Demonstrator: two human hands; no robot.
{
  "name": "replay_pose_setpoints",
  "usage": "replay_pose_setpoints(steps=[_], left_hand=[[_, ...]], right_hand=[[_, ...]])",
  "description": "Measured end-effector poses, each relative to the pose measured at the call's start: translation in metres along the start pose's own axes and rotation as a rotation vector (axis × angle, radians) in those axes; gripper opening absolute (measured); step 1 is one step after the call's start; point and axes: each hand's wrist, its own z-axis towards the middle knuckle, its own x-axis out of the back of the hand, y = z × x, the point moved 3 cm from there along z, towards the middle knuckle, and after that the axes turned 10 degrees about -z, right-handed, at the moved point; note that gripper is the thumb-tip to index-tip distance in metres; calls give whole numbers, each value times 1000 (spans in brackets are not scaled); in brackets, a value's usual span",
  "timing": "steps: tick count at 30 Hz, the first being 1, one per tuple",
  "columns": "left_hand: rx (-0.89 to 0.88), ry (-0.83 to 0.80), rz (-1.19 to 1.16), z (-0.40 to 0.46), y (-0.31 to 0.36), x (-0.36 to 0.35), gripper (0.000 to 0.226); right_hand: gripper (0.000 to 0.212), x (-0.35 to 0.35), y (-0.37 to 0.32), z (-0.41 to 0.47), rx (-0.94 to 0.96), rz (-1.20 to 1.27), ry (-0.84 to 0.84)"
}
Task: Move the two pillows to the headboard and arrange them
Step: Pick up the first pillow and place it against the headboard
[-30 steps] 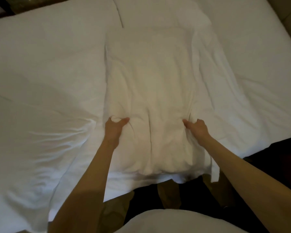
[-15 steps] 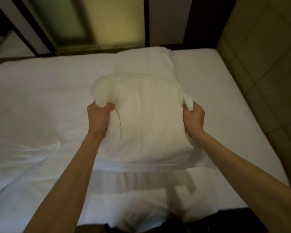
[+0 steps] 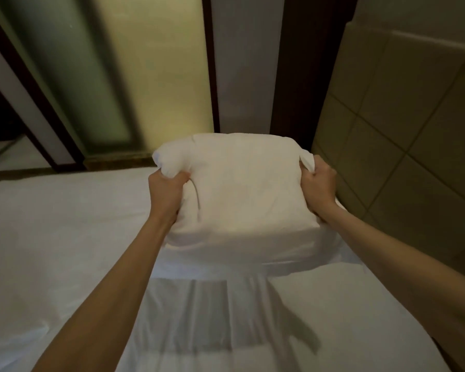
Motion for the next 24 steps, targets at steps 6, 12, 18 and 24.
replay_pose_setpoints(steps=[6, 12, 18, 24], left_hand=[[-76, -46, -120, 61, 27, -70, 16], [-88, -67, -178, 116, 28, -145, 23], [-180, -72, -241, 149, 32, -223, 35], [-229, -33, -324, 170, 4, -302, 29]], right_hand=[[18, 26, -12, 96, 71, -93, 159], [22, 48, -18, 180, 106, -183, 305], [24, 76, -12, 251, 148, -242, 418], [19, 105, 6, 324, 284, -296, 485]])
